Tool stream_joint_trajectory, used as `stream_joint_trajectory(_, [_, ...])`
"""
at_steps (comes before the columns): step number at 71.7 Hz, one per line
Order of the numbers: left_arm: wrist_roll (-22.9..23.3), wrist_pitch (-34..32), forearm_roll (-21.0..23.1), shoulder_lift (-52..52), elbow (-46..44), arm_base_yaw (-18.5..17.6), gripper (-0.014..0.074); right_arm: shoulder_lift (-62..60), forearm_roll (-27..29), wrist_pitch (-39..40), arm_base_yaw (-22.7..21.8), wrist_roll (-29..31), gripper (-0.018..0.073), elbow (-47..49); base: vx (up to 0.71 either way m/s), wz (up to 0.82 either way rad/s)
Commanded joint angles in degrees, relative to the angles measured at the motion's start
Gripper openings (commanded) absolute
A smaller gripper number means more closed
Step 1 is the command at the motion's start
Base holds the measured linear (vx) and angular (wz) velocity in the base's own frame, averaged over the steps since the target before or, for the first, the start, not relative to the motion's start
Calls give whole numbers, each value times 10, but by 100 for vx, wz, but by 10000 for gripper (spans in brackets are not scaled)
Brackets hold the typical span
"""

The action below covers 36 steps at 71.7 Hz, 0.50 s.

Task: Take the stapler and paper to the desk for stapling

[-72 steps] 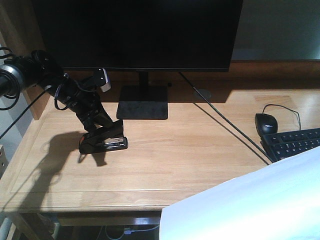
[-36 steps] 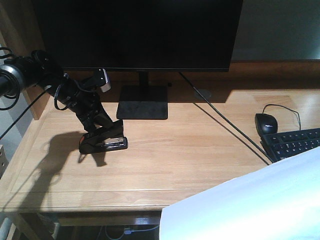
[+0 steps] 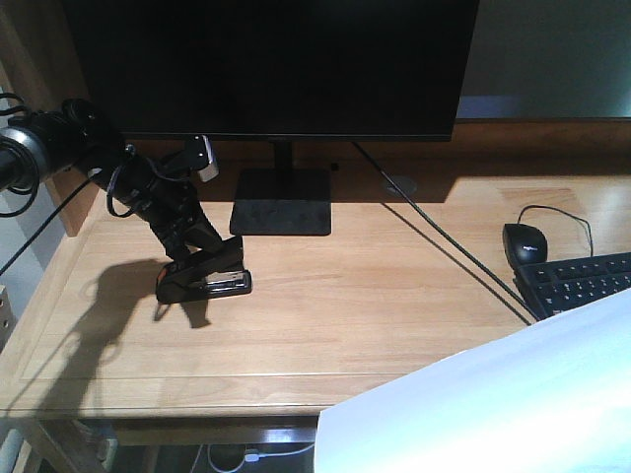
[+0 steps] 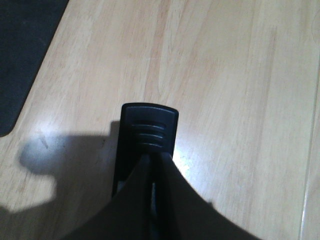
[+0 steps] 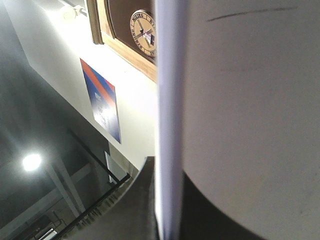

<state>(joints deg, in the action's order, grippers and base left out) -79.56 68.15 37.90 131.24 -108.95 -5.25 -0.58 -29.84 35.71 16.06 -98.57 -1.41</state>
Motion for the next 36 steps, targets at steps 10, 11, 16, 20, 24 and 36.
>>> stream_joint_trajectory(10, [4,4,32,-37,-15,2,-6,8,6,22,-1,7,-3,16,0,0])
stream_joint_trajectory(11, [4,4,32,-37,-15,2,-6,8,6,20,-1,8,-3,16,0,0])
stream_joint_trajectory(16, [4,4,32,-37,-15,2,-6,8,6,17,-1,16,-3,16,0,0])
stream_joint_trajectory(20, [4,4,32,-37,-15,2,-6,8,6,11,-1,22,-3,16,0,0])
stream_joint_trajectory(24, [4,4,32,-37,-15,2,-6,8,6,3,-1,28,-3,16,0,0])
stream_joint_trajectory(36, [4,4,32,-37,-15,2,-6,8,6,0,-1,29,-3,16,0,0])
